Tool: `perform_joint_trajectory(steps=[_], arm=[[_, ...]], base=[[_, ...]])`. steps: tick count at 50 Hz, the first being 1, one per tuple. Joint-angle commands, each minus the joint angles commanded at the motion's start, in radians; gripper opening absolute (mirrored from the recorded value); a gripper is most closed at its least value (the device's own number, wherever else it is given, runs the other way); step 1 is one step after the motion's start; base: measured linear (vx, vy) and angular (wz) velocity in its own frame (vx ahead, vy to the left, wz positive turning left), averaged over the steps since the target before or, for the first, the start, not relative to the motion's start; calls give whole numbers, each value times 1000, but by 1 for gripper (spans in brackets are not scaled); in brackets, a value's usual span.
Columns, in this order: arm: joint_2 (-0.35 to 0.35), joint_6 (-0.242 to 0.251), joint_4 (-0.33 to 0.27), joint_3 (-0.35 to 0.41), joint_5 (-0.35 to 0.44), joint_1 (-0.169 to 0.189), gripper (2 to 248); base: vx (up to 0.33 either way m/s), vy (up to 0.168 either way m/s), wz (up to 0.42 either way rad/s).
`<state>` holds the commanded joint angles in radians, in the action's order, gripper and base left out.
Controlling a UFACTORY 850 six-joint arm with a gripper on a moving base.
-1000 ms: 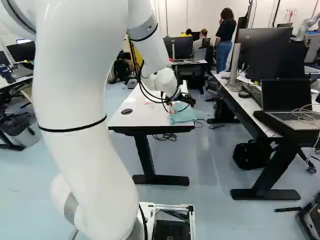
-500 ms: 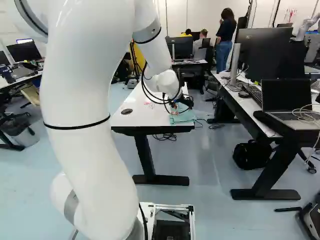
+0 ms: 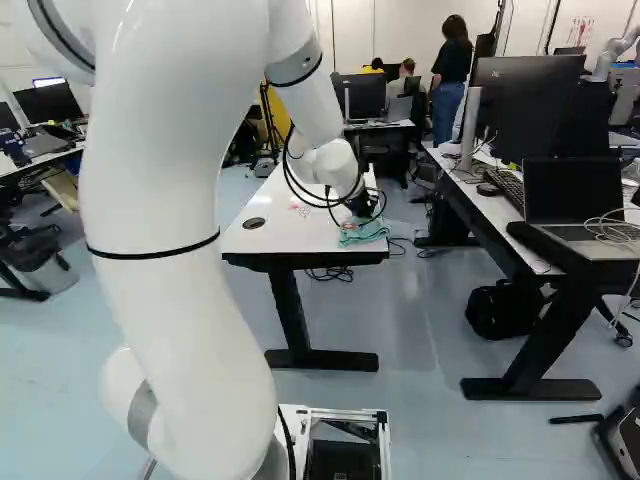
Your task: Clean the table with the green towel
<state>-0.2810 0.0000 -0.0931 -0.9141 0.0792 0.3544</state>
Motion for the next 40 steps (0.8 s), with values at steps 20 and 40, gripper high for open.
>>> perform_joint_trajectory(steps=[20, 40], arm=[[39, 0, 0, 9, 0, 0, 21], [93, 0, 0, 18, 0, -1, 21]], base=[[0, 0, 0], [0, 0, 0]])
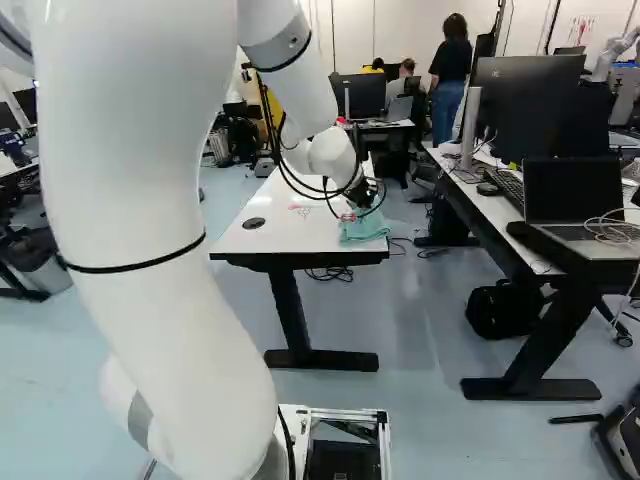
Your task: Clean the table with the green towel
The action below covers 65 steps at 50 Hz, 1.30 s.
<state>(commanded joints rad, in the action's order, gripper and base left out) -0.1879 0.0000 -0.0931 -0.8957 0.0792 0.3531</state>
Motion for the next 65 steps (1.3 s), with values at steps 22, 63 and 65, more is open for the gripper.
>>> perform_joint_trajectory(steps=[22, 63, 65], arm=[[34, 0, 0, -10, 0, -56, 21], [-55, 0, 0, -111, 0, -181, 21], [-62, 0, 0, -119, 0, -186, 21]], base=[[0, 0, 0], [0, 0, 0], [0, 0, 0]])
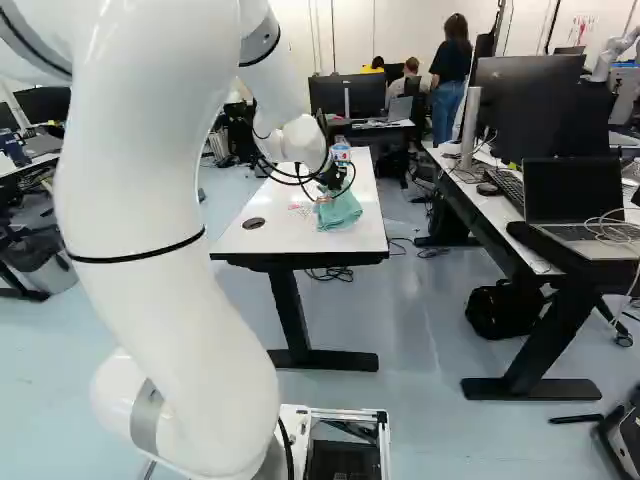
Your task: Clean the table with the green towel
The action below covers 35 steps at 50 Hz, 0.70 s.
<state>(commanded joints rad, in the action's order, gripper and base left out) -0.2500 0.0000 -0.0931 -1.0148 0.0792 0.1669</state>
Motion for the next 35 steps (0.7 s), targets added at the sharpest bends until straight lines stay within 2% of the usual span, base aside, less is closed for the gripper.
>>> perform_joint_trajectory(steps=[25, 35], arm=[[-92, 0, 0, -108, 0, -61, 21], [-102, 0, 0, -120, 0, -66, 21]], base=[[0, 0, 0], [0, 0, 0]])
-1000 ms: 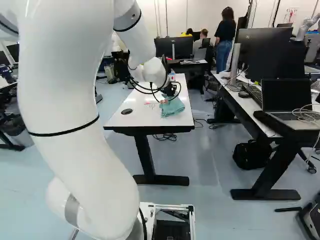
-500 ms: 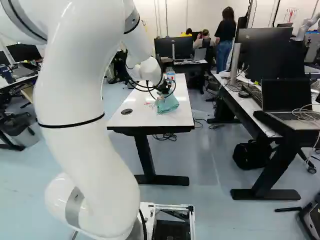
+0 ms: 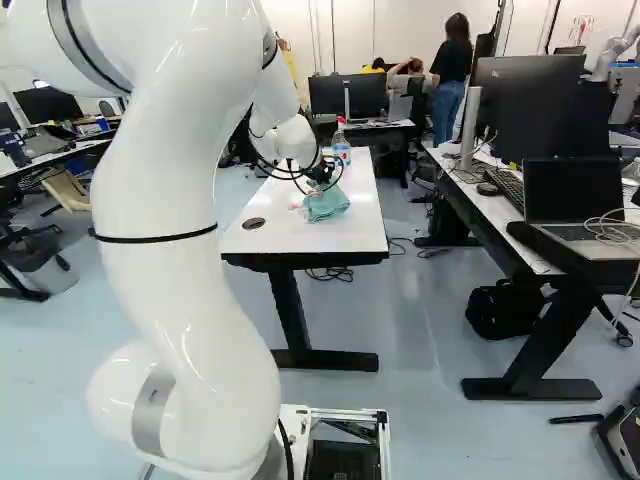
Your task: Clean the table with the green towel
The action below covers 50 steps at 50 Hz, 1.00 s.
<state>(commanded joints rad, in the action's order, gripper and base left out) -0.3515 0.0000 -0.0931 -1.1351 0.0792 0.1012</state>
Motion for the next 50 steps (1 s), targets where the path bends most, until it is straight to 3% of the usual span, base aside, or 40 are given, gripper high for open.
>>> perform_joint_trajectory(steps=[29, 50], arm=[[-57, 0, 0, -7, -2, 0, 21], [-71, 0, 0, -10, -58, 0, 21]], base=[[0, 0, 0], [0, 0, 0]])
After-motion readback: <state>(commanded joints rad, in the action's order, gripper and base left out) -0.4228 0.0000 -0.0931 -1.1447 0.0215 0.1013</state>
